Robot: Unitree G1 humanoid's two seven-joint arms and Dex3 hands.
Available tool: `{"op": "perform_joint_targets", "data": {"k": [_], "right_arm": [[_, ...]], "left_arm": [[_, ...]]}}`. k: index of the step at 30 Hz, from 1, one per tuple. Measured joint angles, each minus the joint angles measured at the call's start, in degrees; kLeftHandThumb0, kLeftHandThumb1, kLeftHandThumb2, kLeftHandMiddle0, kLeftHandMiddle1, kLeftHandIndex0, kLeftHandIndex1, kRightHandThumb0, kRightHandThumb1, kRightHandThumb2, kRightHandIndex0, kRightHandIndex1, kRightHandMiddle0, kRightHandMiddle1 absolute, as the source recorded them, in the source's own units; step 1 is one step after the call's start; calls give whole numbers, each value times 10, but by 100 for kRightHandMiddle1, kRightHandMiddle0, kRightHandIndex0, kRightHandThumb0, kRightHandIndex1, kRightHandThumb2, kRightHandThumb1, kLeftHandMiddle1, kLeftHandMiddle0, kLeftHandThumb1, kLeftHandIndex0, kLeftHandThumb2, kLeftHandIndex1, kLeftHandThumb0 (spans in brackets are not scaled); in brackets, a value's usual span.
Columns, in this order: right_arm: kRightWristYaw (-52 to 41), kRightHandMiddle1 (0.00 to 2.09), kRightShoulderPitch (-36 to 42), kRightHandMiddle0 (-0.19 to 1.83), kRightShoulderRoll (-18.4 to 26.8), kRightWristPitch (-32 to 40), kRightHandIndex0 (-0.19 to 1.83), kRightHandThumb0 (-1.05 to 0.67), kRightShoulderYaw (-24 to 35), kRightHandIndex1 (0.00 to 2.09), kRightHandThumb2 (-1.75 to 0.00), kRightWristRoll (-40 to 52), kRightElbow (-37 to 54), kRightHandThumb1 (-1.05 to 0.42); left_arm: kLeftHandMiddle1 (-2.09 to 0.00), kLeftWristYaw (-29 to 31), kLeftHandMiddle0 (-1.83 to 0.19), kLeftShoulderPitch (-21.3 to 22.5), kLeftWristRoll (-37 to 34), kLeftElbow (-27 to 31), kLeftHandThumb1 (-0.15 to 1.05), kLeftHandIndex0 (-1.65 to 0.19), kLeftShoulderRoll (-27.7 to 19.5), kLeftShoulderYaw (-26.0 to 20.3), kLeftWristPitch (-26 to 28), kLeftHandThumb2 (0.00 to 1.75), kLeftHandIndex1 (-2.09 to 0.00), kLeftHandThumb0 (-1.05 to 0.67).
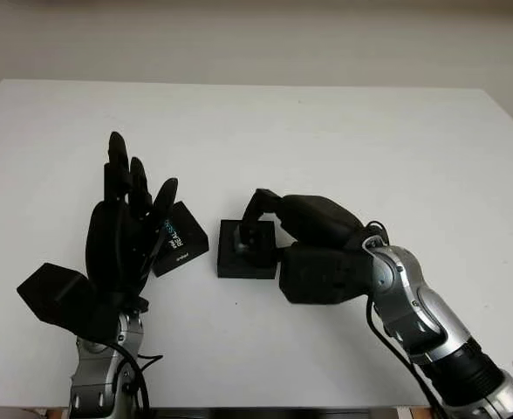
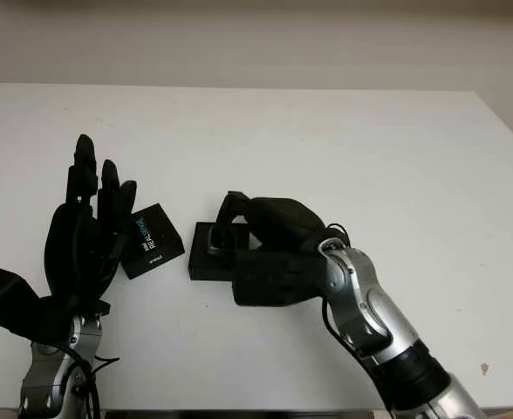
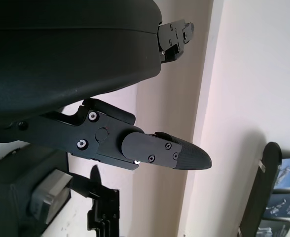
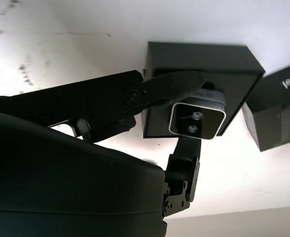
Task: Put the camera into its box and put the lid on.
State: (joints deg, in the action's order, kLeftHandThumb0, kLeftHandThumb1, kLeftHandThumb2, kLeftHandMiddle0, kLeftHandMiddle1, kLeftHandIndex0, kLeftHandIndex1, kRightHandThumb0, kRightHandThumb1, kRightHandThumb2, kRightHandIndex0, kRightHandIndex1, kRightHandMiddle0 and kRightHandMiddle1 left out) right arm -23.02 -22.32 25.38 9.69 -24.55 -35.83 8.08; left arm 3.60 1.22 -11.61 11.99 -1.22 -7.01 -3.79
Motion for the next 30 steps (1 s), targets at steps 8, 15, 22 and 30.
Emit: {"op": "perform_joint_targets", "data": {"k": [8, 15, 22, 30], "right_arm": [[3, 22, 8, 6, 6, -38, -13, -59, 5, 3, -5, -30, 6, -100], [22, 14, 16, 1, 8, -62, -15, -61, 10, 3, -5, -52, 5, -99], [61, 6, 18, -11, -3, -63, -17, -61, 44, 4, -10, -44, -5, -104], [134, 6, -57, -10, -27, -69, -14, -70, 102, 6, -12, -23, -46, -105]], "left_arm": [[-5, 1, 14, -8, 0, 3, 105, 17, 3, 2, -4, 14, -5, -63], [-6, 1, 12, -9, -3, 3, 105, 15, 6, 2, -6, 13, -6, -64], [-6, -3, 11, -11, 1, 3, 105, 15, 9, 2, -6, 14, -6, -63], [-6, -1, 11, -11, 1, 3, 105, 15, 8, 2, -6, 13, -6, -64]]}}
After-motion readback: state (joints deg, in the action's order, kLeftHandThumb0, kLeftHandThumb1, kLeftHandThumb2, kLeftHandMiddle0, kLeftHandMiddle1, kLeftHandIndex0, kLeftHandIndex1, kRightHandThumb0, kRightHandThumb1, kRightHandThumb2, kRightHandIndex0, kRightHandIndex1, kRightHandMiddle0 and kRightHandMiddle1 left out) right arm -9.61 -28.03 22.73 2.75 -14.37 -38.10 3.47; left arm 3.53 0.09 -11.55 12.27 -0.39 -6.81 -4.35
